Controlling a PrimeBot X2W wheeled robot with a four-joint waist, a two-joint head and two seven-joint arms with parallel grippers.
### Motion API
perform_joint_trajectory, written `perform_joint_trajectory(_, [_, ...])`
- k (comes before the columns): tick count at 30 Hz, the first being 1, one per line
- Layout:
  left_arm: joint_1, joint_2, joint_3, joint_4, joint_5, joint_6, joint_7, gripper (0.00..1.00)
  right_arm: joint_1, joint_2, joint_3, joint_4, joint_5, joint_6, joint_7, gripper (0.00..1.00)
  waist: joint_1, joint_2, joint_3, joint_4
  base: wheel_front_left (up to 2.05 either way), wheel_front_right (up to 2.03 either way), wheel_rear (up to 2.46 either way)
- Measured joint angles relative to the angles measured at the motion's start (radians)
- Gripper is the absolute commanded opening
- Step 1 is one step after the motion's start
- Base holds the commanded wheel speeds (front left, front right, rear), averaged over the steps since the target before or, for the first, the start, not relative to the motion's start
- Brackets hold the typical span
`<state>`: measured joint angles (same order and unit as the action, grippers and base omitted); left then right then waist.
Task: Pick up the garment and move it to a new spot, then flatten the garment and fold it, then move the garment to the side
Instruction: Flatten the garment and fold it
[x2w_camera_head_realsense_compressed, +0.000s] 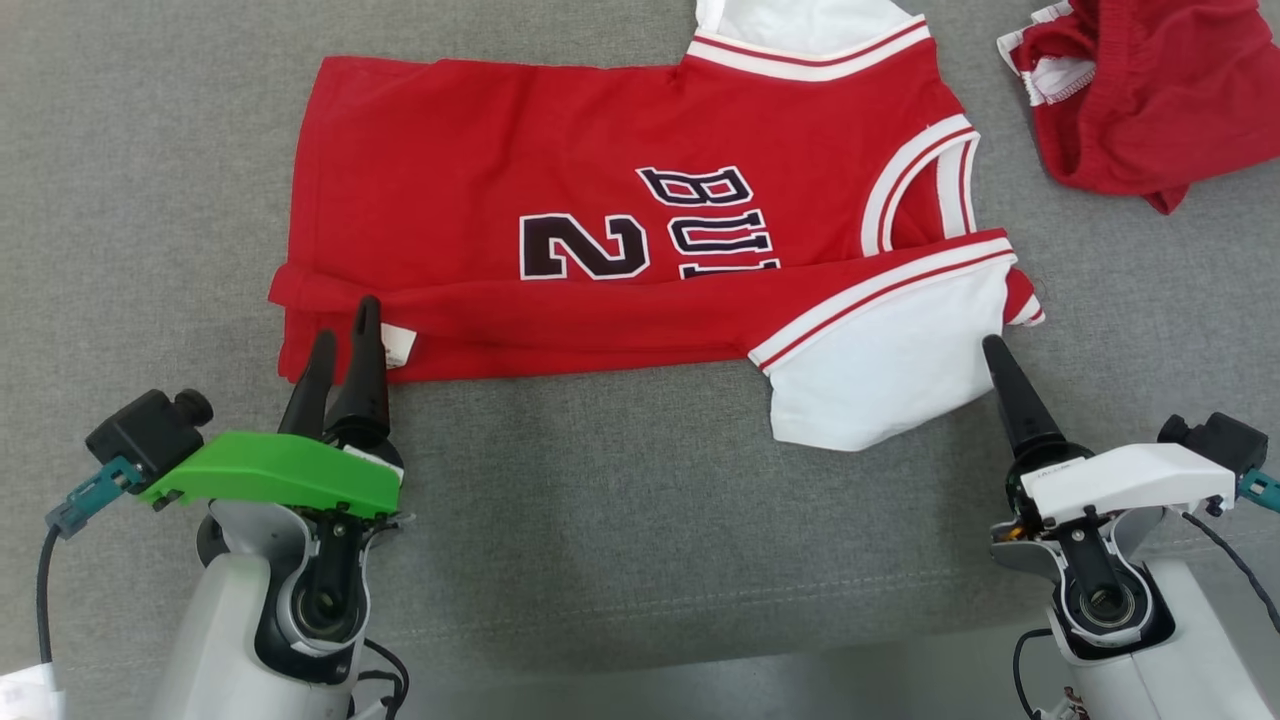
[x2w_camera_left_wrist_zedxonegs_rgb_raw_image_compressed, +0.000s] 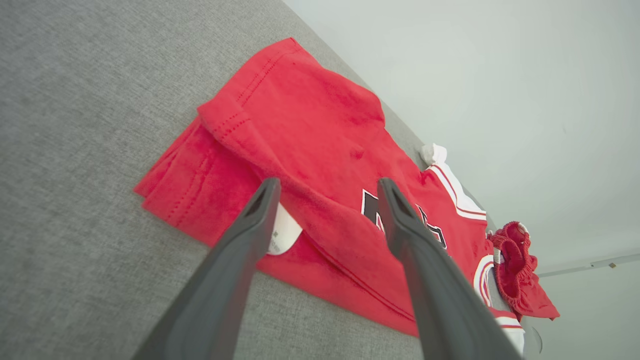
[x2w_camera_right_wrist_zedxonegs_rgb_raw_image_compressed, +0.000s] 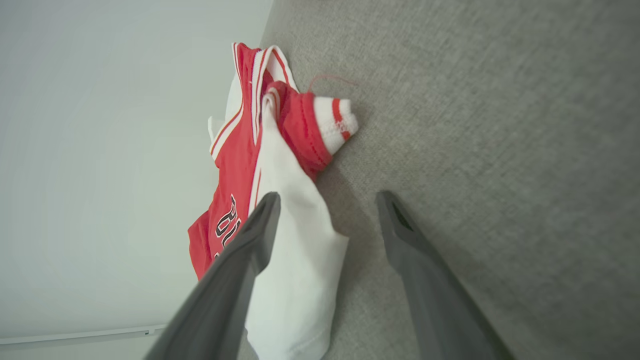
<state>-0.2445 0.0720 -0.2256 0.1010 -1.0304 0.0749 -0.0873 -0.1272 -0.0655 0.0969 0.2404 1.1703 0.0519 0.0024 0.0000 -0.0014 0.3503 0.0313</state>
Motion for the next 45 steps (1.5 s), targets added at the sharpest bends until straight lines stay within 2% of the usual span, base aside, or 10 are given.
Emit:
perform_joint_trajectory(11, [0.005, -0.002, -0.008, -0.060, 0.004, 0.001, 0.002, 1.00, 0.014, -0.002, 0.071, -0.027, 0.003, 0.001, 0.034, 1.00, 0.0000, 0.0000, 0.012, 0.043, 0.00, 0.00, 0.00])
perform_joint_trajectory(22, [0.025, -0.002, -0.001, -0.087, 0.004, 0.006, 0.003, 1.00, 0.034, -0.006, 0.117, -0.053, 0.009, 0.008, 0.053, 1.00, 0.0000, 0.0000, 0.019, 0.052, 0.00, 0.00, 0.00])
perform_joint_trajectory(23, [0.025, -0.002, -0.001, -0.088, 0.004, 0.006, 0.003, 1.00, 0.037, -0.006, 0.122, -0.055, 0.010, 0.009, 0.056, 0.98, 0.0000, 0.0000, 0.019, 0.052, 0.00, 0.00, 0.00])
perform_joint_trajectory(24, [0.025, -0.002, -0.001, -0.091, 0.004, 0.006, 0.003, 1.00, 0.039, -0.006, 0.129, -0.058, 0.010, 0.009, 0.059, 0.89, 0.0000, 0.0000, 0.019, 0.052, 0.00, 0.00, 0.00])
perform_joint_trajectory(25, [0.025, -0.002, 0.001, -0.095, 0.004, 0.009, 0.003, 1.00, 0.047, -0.004, 0.144, -0.067, 0.011, 0.010, 0.068, 0.44, 0.0000, 0.0000, 0.018, 0.053, 0.00, 0.00, 0.00])
perform_joint_trajectory(26, [0.025, -0.002, 0.002, -0.095, 0.004, 0.009, 0.003, 1.00, 0.052, -0.001, 0.149, -0.070, 0.011, 0.010, 0.069, 0.25, 0.0000, -0.0001, 0.016, 0.052, 0.00, 0.00, 0.00])
perform_joint_trajectory(27, [0.026, -0.002, 0.002, -0.098, 0.004, 0.010, 0.003, 1.00, 0.058, 0.001, 0.155, -0.074, 0.011, 0.010, 0.070, 0.00, 0.0000, -0.0001, 0.015, 0.052, 0.00, 0.00, 0.00])
perform_joint_trajectory(34, [0.032, -0.001, 0.004, -0.111, 0.004, 0.013, 0.003, 1.00, 0.087, 0.010, 0.163, -0.122, 0.030, 0.010, 0.078, 0.00, 0.0000, 0.0000, 0.012, 0.050, 0.00, 0.00, 0.00])
perform_joint_trajectory(40, [0.042, -0.002, -0.004, -0.123, 0.004, 0.014, 0.010, 1.00, -0.026, 0.005, 0.103, -0.225, 0.024, 0.007, 0.051, 0.00, 0.0000, -0.0001, 0.015, 0.054, 0.00, 0.00, 0.00])
perform_joint_trajectory(45, [0.042, -0.004, -0.019, -0.144, 0.004, 0.016, 0.017, 1.00, -0.117, -0.031, 0.067, -0.254, 0.003, -0.030, 0.052, 0.00, 0.0000, 0.0000, 0.025, 0.076, 0.00, 0.00, 0.00])
